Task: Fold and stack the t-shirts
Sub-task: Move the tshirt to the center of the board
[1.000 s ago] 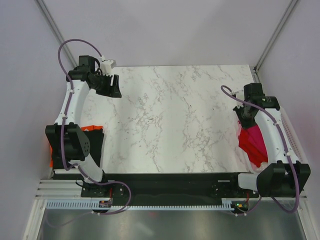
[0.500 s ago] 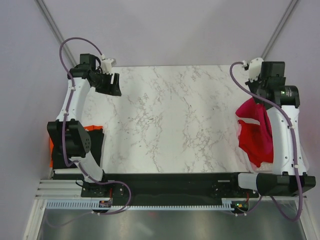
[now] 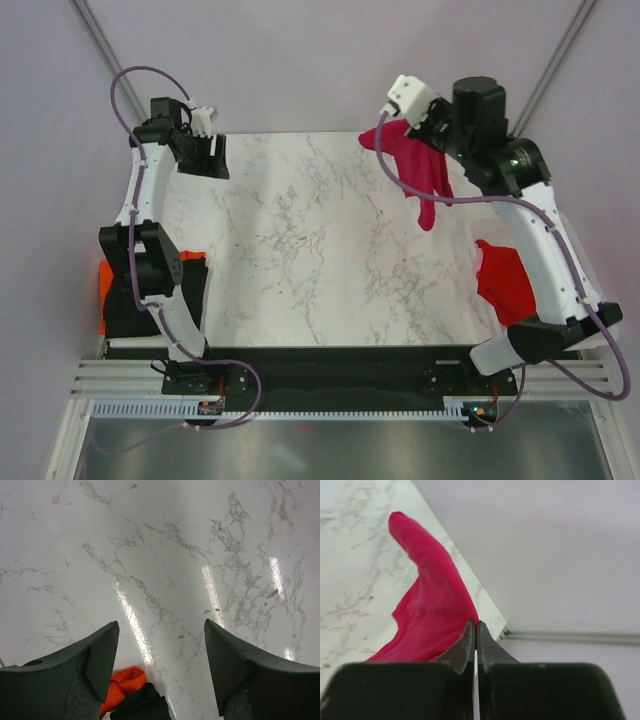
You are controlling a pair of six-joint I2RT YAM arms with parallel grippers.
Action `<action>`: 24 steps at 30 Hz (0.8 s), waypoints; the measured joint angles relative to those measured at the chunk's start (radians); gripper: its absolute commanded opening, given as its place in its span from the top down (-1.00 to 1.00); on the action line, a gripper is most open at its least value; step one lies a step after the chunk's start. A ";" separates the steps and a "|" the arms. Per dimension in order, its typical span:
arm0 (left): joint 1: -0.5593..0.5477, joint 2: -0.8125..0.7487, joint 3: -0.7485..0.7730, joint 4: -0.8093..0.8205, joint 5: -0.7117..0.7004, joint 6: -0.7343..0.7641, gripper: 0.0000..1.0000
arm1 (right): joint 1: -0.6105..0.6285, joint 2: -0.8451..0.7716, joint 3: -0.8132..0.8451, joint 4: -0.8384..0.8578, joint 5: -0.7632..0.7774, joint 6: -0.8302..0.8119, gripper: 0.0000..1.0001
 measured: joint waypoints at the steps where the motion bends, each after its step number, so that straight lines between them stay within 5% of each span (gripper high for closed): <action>1: 0.013 0.010 0.009 0.001 0.004 -0.001 -0.50 | 0.044 0.027 -0.006 0.003 -0.002 -0.013 1.00; 7: 0.074 0.040 0.020 0.010 0.029 -0.001 -0.45 | 0.238 0.154 -0.031 -0.001 -0.014 -0.021 1.00; 13: 0.108 0.056 0.020 0.020 0.049 0.003 -0.39 | 0.232 0.276 0.002 0.052 0.011 0.035 1.00; 14: 0.108 0.057 0.020 0.019 0.050 0.003 -0.39 | 0.216 0.297 0.002 0.065 0.007 0.045 0.92; 17: 0.107 0.058 0.020 0.019 0.068 0.003 -0.40 | 0.142 0.360 -0.016 0.119 0.005 0.069 0.14; 20: 0.104 0.058 0.009 0.023 0.090 0.002 -0.39 | 0.069 0.434 -0.047 0.192 0.028 0.075 -0.12; 24: 0.089 0.052 -0.046 0.024 0.089 0.011 -0.42 | -0.001 0.566 -0.037 0.246 0.043 0.107 -0.18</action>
